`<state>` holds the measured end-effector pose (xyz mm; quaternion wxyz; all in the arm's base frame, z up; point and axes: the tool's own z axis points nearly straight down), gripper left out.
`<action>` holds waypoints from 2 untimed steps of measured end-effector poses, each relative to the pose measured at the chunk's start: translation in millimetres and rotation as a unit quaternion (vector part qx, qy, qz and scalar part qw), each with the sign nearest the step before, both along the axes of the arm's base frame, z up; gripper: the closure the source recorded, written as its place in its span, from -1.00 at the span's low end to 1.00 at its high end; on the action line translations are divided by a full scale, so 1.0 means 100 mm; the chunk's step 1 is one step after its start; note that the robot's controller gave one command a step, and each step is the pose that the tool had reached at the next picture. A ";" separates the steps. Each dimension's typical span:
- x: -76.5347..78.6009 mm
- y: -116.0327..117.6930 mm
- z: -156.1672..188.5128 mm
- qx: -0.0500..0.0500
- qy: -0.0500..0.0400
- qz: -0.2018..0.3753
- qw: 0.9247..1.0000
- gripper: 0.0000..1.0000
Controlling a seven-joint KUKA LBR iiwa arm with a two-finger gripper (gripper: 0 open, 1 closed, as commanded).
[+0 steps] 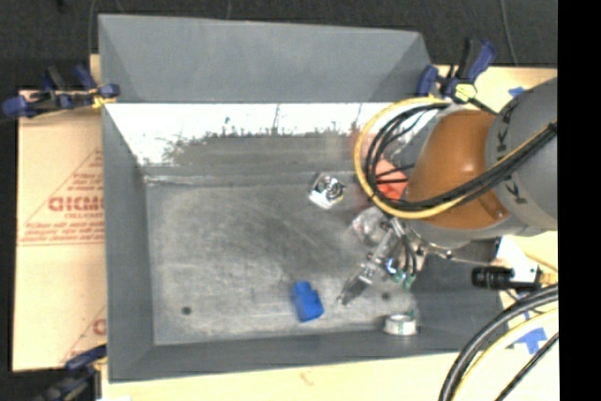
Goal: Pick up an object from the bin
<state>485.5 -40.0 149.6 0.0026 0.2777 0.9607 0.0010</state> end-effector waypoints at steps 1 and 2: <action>-0.10 0.20 -0.77 -0.003 -0.002 0.080 0.997 -1.00; -0.07 0.95 -0.68 0.000 0.001 0.151 0.989 -1.00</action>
Offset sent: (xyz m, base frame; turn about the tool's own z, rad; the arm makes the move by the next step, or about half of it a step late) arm -0.0128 0.0226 -0.0796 -0.1646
